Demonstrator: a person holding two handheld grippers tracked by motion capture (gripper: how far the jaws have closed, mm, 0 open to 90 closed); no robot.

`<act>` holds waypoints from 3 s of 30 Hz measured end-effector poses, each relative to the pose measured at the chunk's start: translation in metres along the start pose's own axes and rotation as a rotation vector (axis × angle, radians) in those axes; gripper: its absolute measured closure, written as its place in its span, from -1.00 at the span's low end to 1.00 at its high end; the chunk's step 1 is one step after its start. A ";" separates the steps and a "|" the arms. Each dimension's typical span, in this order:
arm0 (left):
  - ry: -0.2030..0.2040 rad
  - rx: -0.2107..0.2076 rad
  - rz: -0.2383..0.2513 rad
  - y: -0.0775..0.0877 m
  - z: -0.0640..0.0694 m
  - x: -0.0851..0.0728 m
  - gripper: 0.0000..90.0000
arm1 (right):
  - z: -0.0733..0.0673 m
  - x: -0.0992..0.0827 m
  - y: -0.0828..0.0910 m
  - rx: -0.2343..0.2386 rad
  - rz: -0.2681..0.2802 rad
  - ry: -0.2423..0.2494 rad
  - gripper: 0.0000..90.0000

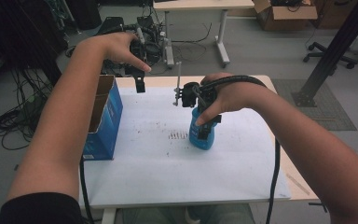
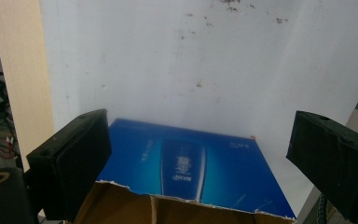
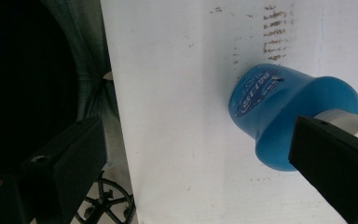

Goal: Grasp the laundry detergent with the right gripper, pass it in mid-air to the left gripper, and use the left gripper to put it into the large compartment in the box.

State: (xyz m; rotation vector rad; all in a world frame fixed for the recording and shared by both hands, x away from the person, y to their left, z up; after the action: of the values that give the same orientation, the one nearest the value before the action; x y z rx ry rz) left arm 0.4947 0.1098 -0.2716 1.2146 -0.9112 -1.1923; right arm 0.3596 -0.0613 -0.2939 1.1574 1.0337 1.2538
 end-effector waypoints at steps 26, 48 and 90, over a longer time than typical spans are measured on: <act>-0.027 -0.009 0.007 -0.006 0.014 0.006 -0.85 | -0.011 -0.009 -0.008 0.011 0.010 -0.009 -0.90; -0.070 0.008 -0.006 -0.028 0.059 -0.014 -0.85 | -0.033 -0.016 -0.021 0.005 0.035 -0.004 -0.90; -0.151 0.019 -0.010 -0.068 0.117 -0.020 -0.85 | -0.043 -0.063 -0.067 0.029 0.097 -0.112 -0.89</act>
State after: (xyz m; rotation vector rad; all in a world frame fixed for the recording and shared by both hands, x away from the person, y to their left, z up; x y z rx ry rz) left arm 0.3655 0.1103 -0.3171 1.1570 -1.0310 -1.2989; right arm 0.3231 -0.1187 -0.3693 1.2982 0.9246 1.2383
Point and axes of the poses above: each handheld gripper's, and its own axes: y roughly backward along the jaws, x roughly out of its top, z roughly to its right, the point moved 8 cm from there along -y, roughly forward along the jaws, and after that the axes turned 12 degrees about -x, right-handed, at the moved point
